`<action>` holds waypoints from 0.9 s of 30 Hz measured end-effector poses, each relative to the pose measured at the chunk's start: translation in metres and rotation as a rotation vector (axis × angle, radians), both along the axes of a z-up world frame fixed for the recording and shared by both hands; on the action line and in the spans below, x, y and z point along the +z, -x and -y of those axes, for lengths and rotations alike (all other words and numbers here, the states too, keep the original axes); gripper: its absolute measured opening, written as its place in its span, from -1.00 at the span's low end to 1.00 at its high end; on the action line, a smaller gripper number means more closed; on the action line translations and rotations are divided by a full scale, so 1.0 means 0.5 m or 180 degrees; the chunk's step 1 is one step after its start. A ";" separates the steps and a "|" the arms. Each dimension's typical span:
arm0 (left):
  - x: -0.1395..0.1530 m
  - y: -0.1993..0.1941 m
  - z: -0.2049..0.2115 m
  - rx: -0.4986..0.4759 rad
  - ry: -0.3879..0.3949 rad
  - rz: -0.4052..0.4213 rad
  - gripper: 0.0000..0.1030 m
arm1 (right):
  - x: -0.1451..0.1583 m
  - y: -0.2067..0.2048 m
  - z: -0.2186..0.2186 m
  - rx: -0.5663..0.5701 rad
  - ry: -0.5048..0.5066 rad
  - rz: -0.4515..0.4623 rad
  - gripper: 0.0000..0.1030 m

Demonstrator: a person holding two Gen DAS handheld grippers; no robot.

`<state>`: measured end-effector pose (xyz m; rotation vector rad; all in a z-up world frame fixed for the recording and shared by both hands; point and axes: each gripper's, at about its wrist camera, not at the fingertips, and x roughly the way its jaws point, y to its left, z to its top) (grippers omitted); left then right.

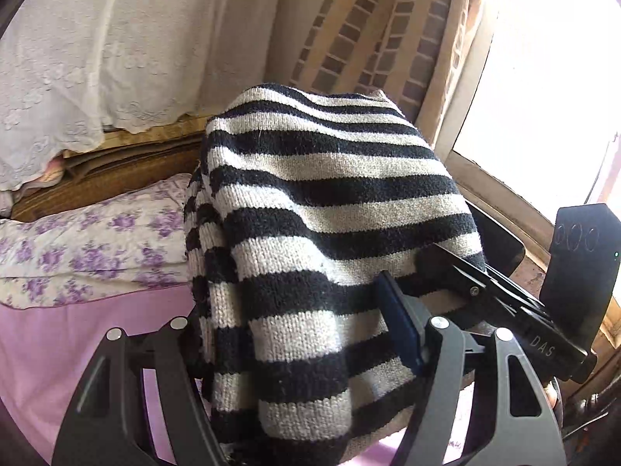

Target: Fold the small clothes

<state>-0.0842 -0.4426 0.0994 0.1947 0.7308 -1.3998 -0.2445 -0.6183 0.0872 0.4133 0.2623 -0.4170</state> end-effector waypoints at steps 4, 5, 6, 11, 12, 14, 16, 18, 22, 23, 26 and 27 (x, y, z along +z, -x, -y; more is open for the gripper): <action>-0.072 0.047 0.109 -0.0099 -0.0262 -0.0104 0.38 | -0.075 0.032 0.103 -0.0191 -0.0275 -0.0066 0.09; -0.103 0.049 0.128 -0.0088 -0.0385 -0.0113 0.41 | -0.107 0.031 0.125 -0.0230 -0.0380 -0.0133 0.10; -0.130 0.051 0.143 -0.0035 -0.0464 -0.0074 0.57 | -0.141 0.026 0.148 -0.0252 -0.0511 -0.0171 0.15; -0.198 0.031 0.149 0.0027 -0.0382 -0.0276 0.92 | -0.244 0.034 0.201 -0.0029 -0.0986 0.0198 0.38; -0.202 0.023 0.149 0.0000 -0.0362 -0.0374 0.92 | -0.242 0.034 0.199 -0.0034 -0.0926 0.0158 0.38; -0.205 0.022 0.149 -0.0008 -0.0304 -0.0413 0.92 | -0.241 0.032 0.194 -0.0062 -0.0881 0.0133 0.38; -0.206 0.022 0.147 0.0001 -0.0287 -0.0473 0.92 | -0.244 0.033 0.195 -0.0053 -0.0927 0.0173 0.40; -0.204 0.015 0.150 0.0012 -0.0298 -0.0583 0.92 | -0.239 0.040 0.190 -0.0055 -0.0906 0.0243 0.45; -0.190 0.017 0.126 0.0106 -0.0327 -0.0585 0.92 | -0.211 0.091 0.151 -0.0107 -0.0660 0.0496 0.51; -0.183 0.023 0.113 0.0145 -0.0320 -0.0493 0.92 | -0.201 0.107 0.137 -0.0137 -0.0574 0.0574 0.51; -0.171 0.042 0.074 0.0222 -0.0249 -0.0264 0.91 | -0.186 0.156 0.092 -0.0267 -0.0436 0.0761 0.59; -0.169 0.047 0.060 0.0254 -0.0234 -0.0219 0.91 | -0.189 0.169 0.074 -0.0323 -0.0416 0.0773 0.60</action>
